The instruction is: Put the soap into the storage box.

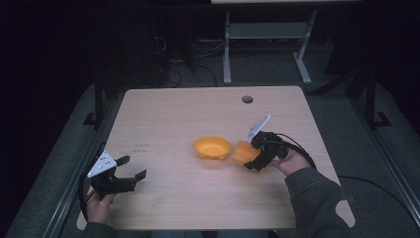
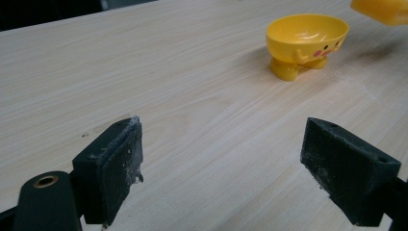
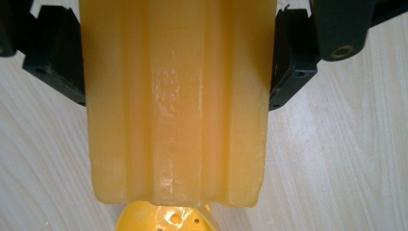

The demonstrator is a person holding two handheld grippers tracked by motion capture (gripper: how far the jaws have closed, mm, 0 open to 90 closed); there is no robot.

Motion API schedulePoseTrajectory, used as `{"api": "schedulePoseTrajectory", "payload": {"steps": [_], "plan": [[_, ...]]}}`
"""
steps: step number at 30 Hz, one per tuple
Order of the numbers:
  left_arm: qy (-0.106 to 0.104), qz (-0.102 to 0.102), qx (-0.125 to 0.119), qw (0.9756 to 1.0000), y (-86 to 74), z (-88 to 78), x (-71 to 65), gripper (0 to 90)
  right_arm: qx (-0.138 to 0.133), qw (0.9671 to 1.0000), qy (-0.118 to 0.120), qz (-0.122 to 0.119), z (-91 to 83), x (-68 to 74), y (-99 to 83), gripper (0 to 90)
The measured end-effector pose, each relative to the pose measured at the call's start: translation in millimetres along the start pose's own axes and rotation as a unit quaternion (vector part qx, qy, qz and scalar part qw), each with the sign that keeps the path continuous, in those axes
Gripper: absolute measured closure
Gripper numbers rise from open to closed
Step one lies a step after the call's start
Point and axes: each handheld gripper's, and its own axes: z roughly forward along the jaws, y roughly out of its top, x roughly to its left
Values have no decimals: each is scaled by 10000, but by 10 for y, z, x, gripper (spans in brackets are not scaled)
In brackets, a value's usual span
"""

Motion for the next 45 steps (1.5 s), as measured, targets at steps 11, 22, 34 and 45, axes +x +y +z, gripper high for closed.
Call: {"api": "schedulePoseTrajectory", "payload": {"steps": [11, 22, 34, 45], "plan": [[-6, -10, -18, 10000, 0, 1, 1, 141, -67, 9999, 36, -127, -18, -27, 141, 206], [-16, -9, 3, 10000, 2, 6, -3, 141, -117, 9997, 68, -225, -38, -65, 283, 206], [-11, -8, -16, 10000, 2, 2, 1, 141, -165, 9994, 84, -292, -29, -112, 408, 206], [-1, 4, -19, 10000, 1, -4, 9, 141, -243, 9987, 124, -431, -7, -130, 550, 206]]}}
